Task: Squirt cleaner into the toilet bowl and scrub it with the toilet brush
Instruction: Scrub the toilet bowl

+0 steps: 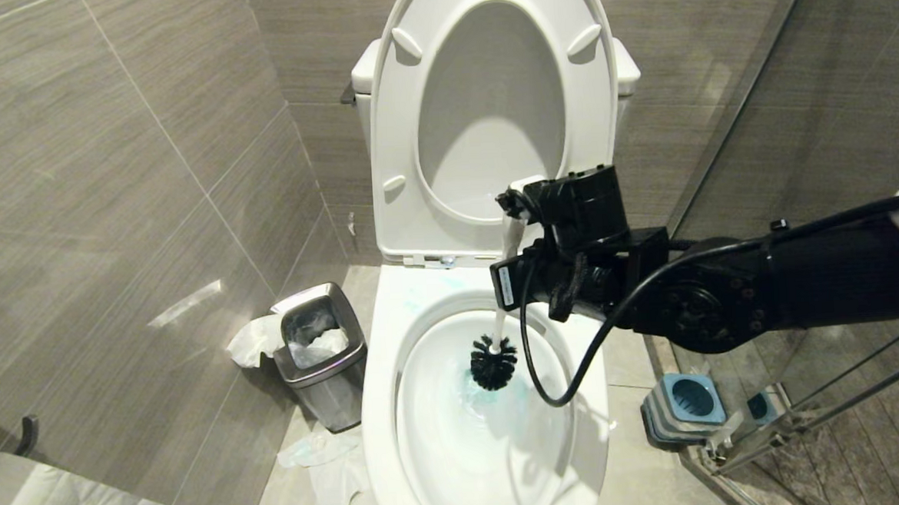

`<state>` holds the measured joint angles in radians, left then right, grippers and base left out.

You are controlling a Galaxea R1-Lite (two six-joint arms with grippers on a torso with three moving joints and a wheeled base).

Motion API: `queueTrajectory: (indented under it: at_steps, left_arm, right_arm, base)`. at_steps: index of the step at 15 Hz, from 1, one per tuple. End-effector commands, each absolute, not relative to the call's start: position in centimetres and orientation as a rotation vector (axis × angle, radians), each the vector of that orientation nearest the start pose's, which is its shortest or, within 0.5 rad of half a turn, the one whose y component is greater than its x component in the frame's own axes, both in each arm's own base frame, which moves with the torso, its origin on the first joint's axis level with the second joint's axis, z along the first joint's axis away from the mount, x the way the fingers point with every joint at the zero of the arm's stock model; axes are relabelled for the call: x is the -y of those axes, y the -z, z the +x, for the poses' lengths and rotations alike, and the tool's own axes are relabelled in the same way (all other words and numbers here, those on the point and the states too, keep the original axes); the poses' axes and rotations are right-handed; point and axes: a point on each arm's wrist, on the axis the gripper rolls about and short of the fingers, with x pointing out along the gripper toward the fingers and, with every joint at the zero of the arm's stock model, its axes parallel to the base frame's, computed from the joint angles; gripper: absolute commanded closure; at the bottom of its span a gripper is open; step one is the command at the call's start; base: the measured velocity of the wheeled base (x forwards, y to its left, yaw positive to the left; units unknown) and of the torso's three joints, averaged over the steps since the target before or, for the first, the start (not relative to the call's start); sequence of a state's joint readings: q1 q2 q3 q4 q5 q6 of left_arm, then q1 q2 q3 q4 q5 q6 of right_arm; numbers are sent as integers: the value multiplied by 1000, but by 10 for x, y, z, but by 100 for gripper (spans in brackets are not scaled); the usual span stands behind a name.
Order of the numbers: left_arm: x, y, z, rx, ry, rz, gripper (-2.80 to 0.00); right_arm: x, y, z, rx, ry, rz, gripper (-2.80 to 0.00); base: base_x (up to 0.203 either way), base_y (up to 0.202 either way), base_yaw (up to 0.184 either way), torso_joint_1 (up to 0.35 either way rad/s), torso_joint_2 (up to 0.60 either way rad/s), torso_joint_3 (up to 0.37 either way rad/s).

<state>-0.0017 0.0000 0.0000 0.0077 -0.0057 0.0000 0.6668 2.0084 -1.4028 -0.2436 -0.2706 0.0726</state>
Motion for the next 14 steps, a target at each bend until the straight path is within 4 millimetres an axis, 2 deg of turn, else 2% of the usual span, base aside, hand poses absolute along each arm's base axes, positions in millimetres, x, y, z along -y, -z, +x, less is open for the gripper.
queueTrajectory:
  at_steps: [1,3,7,10,14]
  left_arm:
    - [0,-74,-23,-9,8,0,0]
    - [0,-74,-23,-9,8,0,0]
    - [0,-74,-23,-9,8,0,0]
    - [0,-74,-23,-9,8,0,0]
    - [0,-74,-23,-9,8,0,0]
  right_arm:
    - [-232,-238,305,-276,-383,-59,0]
    - [-227,-248,298,-273,-383,-58,0]
    - [-227,-246,297,-289,-378,-27,0]
    - [-235,-229,296,-348,-380,16,0]
    - [-247,-199,308,-421,-369,20,0]
  base:
    - [0,0,0,0,0,0]
    - [0,0,0,0,0,0]
    - [0,0,0,0,0,0]
    - [0,0,0,0,0,0]
    - [0,0,0,0,0,0]
